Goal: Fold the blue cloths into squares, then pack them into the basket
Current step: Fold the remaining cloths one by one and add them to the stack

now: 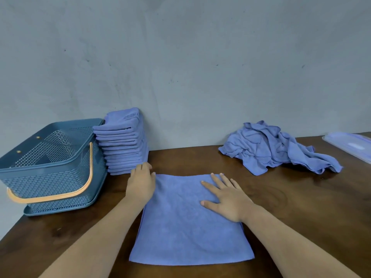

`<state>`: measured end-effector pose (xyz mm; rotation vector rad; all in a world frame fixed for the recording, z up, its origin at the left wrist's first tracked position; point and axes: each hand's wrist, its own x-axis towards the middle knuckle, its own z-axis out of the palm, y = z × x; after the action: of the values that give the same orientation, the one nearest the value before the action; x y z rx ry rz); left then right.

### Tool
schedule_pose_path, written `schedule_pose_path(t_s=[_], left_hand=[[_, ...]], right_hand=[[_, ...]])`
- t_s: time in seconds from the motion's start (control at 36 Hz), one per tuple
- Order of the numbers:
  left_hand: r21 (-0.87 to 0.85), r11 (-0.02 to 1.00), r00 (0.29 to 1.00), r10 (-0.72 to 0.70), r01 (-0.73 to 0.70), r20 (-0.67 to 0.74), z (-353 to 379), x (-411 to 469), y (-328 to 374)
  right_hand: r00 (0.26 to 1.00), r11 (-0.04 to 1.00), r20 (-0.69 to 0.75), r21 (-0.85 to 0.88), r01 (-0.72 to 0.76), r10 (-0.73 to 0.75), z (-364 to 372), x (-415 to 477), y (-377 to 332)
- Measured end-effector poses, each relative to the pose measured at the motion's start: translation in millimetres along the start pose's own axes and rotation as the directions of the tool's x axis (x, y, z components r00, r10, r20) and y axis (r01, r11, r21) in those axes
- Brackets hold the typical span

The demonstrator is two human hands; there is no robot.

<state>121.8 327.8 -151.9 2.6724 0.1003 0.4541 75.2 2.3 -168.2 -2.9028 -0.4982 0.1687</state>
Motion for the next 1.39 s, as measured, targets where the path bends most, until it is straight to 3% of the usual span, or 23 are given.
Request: schedule_pose_path(t_s=[0.08,0.17,0.25,0.42,0.67,0.75,0.83,0.92,1.17,1.33,1.39], left_hand=[[0.065,0.990,0.990,0.127,-0.124,-0.055,-4.4,-30.0,21.2],[0.049,0.972,0.967,0.223,-0.231,0.127,1.1,-63.9,26.5],[0.057,0.974,0.919,0.188,-0.220,0.346,3.5,-82.5,14.6],[0.163,0.961,0.868,0.119,-0.222,0.481,-9.1,-83.7,0.1],[0.313,0.927,0.854,0.015,-0.206,0.520,-27.6,-79.4,15.7],[0.275,0.923,0.911,0.151,-0.268,0.383,-23.1,-65.1,33.2],[0.175,0.925,0.878,0.242,-0.338,0.414,-7.3,-53.7,36.9],[0.156,0.936,0.836,0.198,-0.317,0.511,4.5,-51.8,24.8],[0.212,0.940,0.850,0.128,-0.268,0.512,2.6,-53.1,4.5],[0.250,0.937,0.843,0.077,-0.244,0.532,-1.4,-45.3,14.9],[0.241,0.946,0.856,0.064,-0.215,0.514,-4.9,-46.1,20.8]], right_hand=[[1.000,1.000,0.002,-0.017,0.002,-0.002,-1.6,0.1,0.1],[1.000,1.000,0.008,-0.020,0.005,-0.005,-0.3,0.9,-0.3],[1.000,1.000,0.013,-0.031,0.007,-0.007,-1.6,2.5,-0.3],[0.999,0.999,0.036,-0.039,0.010,-0.009,-3.7,1.3,-2.5],[0.990,0.994,0.138,-0.110,0.004,0.011,-18.9,2.7,-11.5],[0.998,0.995,0.062,-0.097,-0.006,0.012,-24.1,13.5,-35.2],[0.996,0.999,0.079,0.006,-0.053,0.053,-11.6,21.6,-65.1],[0.994,0.998,0.085,-0.017,-0.061,0.062,5.8,22.9,-70.1],[0.995,0.996,0.039,0.004,-0.094,0.094,13.3,26.6,-62.4],[0.989,0.995,0.115,0.029,-0.091,0.088,2.3,29.9,-58.8],[0.992,0.994,0.066,0.025,-0.110,0.108,-1.3,24.9,-53.3]])
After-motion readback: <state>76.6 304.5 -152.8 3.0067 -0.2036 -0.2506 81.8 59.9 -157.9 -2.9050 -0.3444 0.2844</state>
